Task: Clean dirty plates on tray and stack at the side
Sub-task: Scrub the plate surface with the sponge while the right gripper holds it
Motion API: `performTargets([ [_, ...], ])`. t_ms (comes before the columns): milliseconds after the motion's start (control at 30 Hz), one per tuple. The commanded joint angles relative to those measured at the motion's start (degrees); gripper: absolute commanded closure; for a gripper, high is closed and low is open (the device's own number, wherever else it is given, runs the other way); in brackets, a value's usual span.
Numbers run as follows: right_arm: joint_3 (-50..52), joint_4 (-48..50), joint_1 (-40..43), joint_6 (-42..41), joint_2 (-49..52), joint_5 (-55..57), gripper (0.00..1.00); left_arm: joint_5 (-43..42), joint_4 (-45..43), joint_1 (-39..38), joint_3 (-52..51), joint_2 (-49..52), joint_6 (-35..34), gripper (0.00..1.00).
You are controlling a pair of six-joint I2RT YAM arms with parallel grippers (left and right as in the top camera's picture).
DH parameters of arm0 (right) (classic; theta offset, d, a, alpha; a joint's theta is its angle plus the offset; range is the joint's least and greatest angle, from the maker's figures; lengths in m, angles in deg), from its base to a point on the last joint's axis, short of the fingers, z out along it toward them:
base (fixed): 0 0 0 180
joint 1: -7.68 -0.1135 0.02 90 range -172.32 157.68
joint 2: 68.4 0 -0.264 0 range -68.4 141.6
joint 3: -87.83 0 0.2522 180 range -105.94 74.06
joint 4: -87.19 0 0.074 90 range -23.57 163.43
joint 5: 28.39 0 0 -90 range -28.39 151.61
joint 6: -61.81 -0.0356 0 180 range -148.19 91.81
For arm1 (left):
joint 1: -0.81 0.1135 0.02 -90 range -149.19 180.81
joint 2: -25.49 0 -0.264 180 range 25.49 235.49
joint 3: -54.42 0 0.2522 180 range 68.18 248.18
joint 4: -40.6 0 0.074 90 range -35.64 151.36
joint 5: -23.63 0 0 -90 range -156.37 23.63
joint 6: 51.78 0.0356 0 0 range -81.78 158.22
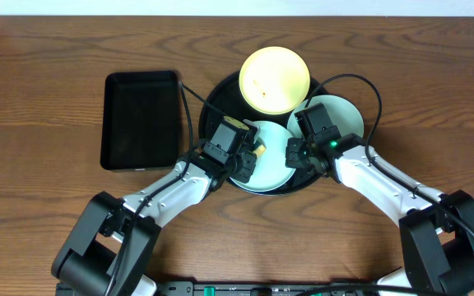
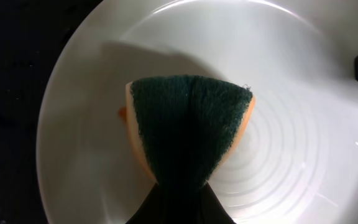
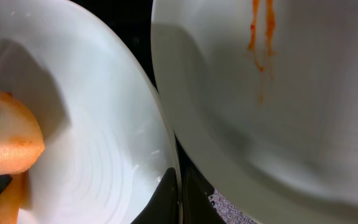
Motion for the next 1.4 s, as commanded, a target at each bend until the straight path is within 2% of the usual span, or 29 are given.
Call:
performTargets([
  [0,-0.44,0.04,-0.96,-0.37,0.15,0.15,0.99,2.01,0.13,-0.04,-0.57,-0.11,1.03,0.93],
  [867,-0.44,0.33,-1.05,-0.31,0.15,0.15,0.99,4.17,-3.17,-0.04,-2.69,-0.07,0.98,0.92],
  [1367,-0.44,0.55,-1.05,0.28,0.15,0.15,0.99,5.46,-8.39,-0.04,-2.69,4.37,1.01,0.92],
])
